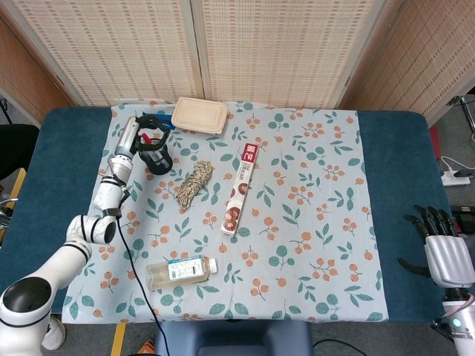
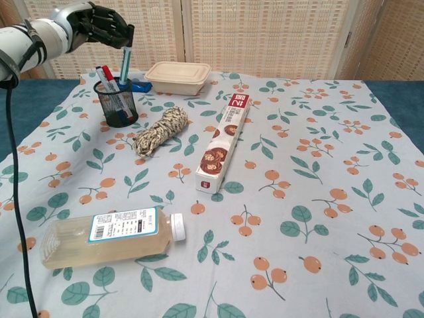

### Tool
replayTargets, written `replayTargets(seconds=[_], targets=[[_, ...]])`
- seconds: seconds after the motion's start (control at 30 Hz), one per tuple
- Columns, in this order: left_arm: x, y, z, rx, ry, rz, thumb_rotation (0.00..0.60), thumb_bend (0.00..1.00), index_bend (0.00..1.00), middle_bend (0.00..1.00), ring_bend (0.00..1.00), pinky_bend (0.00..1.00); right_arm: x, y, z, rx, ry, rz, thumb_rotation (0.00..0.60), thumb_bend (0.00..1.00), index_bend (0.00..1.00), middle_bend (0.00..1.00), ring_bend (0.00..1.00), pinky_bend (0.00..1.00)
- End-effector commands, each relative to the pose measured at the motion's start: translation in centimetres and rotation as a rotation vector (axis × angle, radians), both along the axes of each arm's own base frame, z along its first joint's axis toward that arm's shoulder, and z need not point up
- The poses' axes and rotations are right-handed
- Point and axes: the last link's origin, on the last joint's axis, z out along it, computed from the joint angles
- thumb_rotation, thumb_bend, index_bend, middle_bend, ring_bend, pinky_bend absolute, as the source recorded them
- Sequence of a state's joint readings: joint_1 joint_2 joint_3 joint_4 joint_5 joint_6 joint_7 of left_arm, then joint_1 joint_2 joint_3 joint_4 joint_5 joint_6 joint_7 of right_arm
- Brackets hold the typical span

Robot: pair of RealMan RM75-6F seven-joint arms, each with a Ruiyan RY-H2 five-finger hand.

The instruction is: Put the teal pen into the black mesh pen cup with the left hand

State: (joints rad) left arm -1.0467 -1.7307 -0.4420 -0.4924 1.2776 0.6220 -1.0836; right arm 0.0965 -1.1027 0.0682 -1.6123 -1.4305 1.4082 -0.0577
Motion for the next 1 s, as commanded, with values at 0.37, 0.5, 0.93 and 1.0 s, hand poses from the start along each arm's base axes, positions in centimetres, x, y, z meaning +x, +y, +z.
replayTargets(seconds=[0.37, 0.5, 0.93, 1.0], targets=[[-2.1, -0.2, 0.2, -0.029, -0.009, 0.050, 0.600, 0.36, 0.59, 0.58, 0.28, 0.29, 0.1, 0.0, -0.2, 0.007, -0.005, 0.003, 0.600, 0.00, 0.22, 0.08, 0.04, 0.00], [-2.3, -0.4, -0.2, -0.049, -0.014, 0.057, 0.600, 0.36, 0.55, 0.52, 0.25, 0.27, 0.1, 0.0, -0.2, 0.008, -0.008, 0.001, 0.600, 0.00, 0.22, 0.08, 0.04, 0.00], [-0.7, -0.1, 1.0, -0.021, 0.013, -0.025, 0.600, 0.36, 0.11, 0.00, 0.00, 0.09, 0.3, 0.1, 0.0, 0.001, -0.019, 0.012, 0.600, 0.00, 0.22, 0.08, 0.04, 0.00], [-0.7, -0.1, 1.3, -0.003, 0.020, -0.028, 0.600, 0.36, 0.11, 0.00, 0.00, 0.09, 0.3, 0.1, 0.1, 0.000, -0.021, 0.014, 0.600, 0.00, 0.22, 0.08, 0.04, 0.00]])
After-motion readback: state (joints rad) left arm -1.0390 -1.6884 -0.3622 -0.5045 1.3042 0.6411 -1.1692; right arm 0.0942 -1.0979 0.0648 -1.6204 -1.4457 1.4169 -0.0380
